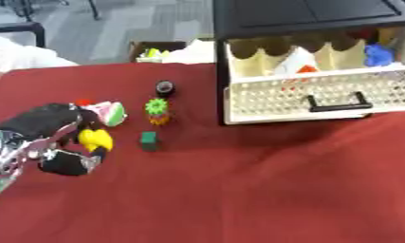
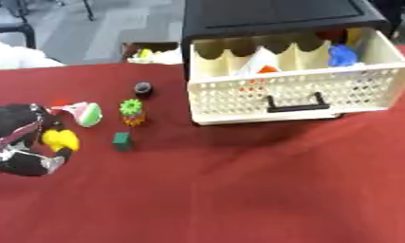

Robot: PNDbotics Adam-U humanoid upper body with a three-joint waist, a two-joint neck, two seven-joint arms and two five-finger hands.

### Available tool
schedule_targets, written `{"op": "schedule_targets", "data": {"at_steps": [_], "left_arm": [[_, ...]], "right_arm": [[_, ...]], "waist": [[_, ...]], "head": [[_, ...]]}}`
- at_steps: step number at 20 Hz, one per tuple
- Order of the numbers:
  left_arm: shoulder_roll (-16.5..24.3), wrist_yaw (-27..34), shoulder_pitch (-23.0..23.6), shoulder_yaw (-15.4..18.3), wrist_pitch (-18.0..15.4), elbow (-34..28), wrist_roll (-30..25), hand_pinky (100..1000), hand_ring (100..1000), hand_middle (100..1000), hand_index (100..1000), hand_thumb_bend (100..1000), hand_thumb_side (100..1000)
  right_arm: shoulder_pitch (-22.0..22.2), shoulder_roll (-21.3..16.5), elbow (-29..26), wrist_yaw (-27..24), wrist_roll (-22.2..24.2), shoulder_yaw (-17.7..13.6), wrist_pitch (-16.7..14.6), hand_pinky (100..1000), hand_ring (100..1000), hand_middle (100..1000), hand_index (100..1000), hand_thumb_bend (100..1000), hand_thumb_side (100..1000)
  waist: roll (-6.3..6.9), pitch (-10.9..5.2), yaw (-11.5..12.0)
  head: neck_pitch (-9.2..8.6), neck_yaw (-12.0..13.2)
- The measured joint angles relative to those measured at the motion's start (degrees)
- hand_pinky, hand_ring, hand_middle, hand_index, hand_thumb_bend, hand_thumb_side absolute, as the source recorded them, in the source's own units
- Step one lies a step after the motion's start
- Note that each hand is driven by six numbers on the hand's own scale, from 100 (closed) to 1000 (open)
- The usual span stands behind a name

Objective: Pick up objects from table and place into drawer.

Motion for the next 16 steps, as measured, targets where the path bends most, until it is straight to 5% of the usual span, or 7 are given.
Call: {"op": "schedule_targets", "data": {"at_steps": [16], "left_arm": [[-4.24, 6.21, -14.42, 2.74, -4.96, 2.23, -2.45, 256, 358, 373, 625, 100, 389]], "right_arm": [[-3.23, -1.87, 0.0, -4.59, 2.52, 0.06, 2.15, 566, 455, 396, 629, 100, 1000]], "waist": [[1.2, -0.98, -2.18]], "head": [[0.01, -0.4]]}}
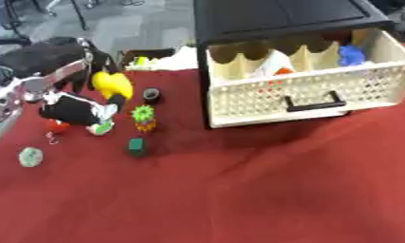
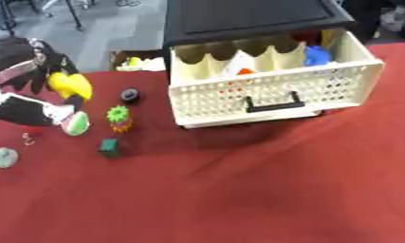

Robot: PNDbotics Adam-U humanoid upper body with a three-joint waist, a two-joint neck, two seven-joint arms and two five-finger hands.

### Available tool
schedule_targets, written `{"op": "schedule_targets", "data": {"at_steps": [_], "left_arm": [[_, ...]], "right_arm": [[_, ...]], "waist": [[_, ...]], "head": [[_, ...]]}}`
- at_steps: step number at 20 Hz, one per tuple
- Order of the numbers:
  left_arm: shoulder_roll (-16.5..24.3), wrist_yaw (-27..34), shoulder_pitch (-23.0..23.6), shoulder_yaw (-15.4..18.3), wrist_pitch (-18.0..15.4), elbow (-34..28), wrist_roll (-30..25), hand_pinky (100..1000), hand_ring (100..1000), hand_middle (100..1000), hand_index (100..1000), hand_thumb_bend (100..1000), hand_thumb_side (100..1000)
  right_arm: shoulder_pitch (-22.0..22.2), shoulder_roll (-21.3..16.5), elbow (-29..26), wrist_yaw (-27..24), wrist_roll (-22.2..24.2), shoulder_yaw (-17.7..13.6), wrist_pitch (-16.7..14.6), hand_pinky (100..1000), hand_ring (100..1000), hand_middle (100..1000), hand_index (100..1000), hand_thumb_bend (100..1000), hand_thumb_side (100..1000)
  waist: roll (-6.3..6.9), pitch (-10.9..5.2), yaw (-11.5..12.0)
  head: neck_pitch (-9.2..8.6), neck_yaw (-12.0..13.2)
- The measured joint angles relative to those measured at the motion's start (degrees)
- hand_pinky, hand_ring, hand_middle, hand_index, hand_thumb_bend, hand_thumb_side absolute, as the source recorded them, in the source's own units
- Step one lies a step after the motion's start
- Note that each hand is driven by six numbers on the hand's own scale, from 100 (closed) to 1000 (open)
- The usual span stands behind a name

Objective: Pick up objects from table and place into drawer.

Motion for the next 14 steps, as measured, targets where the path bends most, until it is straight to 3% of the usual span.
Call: {"op": "schedule_targets", "data": {"at_steps": [14], "left_arm": [[-9.41, 0.74, -11.61, 1.32, -6.76, 12.83, 1.16, 241, 349, 364, 617, 100, 385]], "right_arm": [[-3.0, -0.74, 0.0, -3.02, 2.37, 0.13, 1.24, 567, 453, 393, 627, 100, 1000]], "waist": [[1.38, 0.47, -2.92]], "head": [[-1.02, 1.71]]}}
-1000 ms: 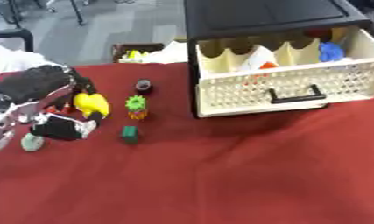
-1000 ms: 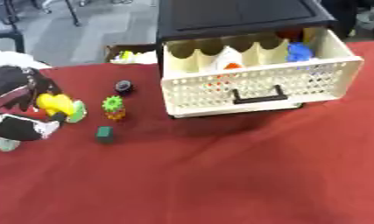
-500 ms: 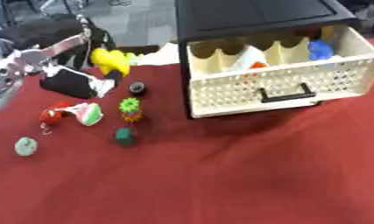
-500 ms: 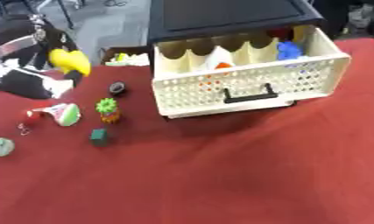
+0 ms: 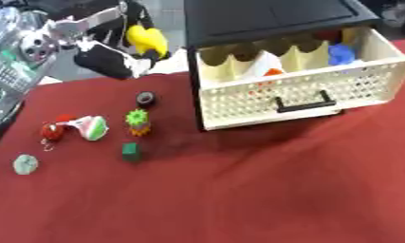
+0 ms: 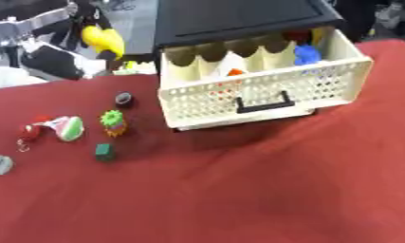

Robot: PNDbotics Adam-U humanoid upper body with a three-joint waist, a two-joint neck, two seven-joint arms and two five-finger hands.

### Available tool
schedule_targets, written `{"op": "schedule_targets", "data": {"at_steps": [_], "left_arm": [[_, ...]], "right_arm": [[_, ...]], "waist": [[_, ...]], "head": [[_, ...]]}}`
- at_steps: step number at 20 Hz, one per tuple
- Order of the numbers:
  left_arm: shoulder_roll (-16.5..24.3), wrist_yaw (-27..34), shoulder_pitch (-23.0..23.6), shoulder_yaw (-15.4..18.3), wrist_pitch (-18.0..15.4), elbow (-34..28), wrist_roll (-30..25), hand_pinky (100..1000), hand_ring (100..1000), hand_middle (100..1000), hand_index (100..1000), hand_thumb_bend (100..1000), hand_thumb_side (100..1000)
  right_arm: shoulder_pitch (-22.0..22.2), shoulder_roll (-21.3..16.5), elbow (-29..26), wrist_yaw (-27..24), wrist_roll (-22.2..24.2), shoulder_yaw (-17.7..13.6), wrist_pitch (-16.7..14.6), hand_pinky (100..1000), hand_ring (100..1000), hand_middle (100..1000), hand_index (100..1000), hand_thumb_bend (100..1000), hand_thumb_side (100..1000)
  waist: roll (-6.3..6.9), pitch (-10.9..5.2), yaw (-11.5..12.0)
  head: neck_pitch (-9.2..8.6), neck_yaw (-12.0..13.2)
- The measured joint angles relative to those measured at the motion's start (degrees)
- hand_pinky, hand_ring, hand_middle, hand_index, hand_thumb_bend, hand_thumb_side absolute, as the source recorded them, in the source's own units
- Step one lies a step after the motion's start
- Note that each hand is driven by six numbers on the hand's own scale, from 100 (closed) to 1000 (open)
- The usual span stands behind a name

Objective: Pick up objects from table and place into drawer.

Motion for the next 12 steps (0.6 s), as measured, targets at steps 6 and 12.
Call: {"op": "schedule_targets", "data": {"at_steps": [6, 12], "left_arm": [[-3.18, -0.73, -1.89, 0.22, -1.81, 3.58, 1.14, 237, 346, 362, 614, 100, 397], [-5.47, -1.1, -2.81, 0.56, -3.09, 7.25, 1.67, 236, 345, 360, 612, 100, 404]], "right_arm": [[-0.94, -0.09, 0.0, -0.53, 0.74, 0.21, 0.19, 567, 453, 393, 626, 100, 1000], [-1.45, -0.19, 0.0, -1.01, 1.03, 0.21, 0.46, 568, 451, 390, 625, 100, 1000]], "waist": [[0.72, 0.3, -1.21], [1.29, 0.65, -1.84]], "head": [[-0.69, 0.63], [-0.84, 0.85]]}}
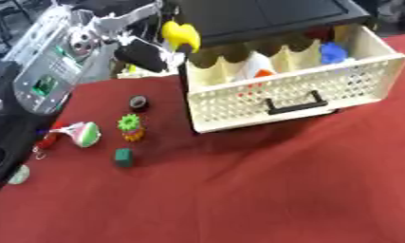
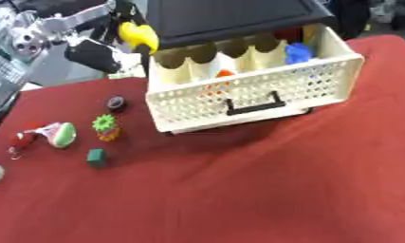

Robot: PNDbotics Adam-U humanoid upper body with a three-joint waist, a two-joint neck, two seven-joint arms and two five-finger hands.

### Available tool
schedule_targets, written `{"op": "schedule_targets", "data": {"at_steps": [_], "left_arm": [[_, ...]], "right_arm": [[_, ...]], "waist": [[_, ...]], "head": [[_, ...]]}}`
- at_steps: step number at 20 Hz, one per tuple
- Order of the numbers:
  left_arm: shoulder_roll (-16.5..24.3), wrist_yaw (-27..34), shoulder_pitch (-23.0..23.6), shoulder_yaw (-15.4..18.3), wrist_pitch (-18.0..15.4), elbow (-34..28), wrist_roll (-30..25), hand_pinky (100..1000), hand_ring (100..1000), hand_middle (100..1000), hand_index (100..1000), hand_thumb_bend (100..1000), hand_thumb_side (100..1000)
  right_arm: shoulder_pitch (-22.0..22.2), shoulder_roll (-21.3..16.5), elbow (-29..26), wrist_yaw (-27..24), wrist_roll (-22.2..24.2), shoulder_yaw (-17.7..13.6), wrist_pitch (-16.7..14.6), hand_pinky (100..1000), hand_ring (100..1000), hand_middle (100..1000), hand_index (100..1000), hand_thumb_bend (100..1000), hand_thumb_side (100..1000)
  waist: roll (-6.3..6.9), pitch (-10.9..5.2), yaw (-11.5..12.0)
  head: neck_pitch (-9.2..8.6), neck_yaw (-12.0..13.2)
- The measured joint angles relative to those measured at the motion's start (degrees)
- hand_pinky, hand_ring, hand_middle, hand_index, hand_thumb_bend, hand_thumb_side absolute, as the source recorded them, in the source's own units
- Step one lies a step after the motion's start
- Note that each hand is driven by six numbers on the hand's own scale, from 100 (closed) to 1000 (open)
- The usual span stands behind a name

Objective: Pick up objects from table and place into drawer.

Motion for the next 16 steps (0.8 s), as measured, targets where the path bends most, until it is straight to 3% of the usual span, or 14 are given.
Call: {"op": "schedule_targets", "data": {"at_steps": [12, 16], "left_arm": [[-2.7, -1.69, -0.9, 0.64, -1.68, 5.15, 1.14, 239, 346, 362, 613, 100, 411], [-3.17, -1.85, -1.1, 1.13, -2.26, 6.35, 1.77, 247, 351, 368, 654, 100, 442]], "right_arm": [[-0.53, 0.0, 0.0, -0.3, 0.48, 0.02, 0.49, 568, 450, 390, 624, 100, 1000], [-0.53, 0.01, 0.0, -0.44, 0.5, 0.02, 0.51, 568, 450, 389, 624, 100, 1000]], "waist": [[0.26, 0.3, -0.64], [0.26, 0.3, -0.93]], "head": [[-0.46, 0.51], [-0.48, 0.6]]}}
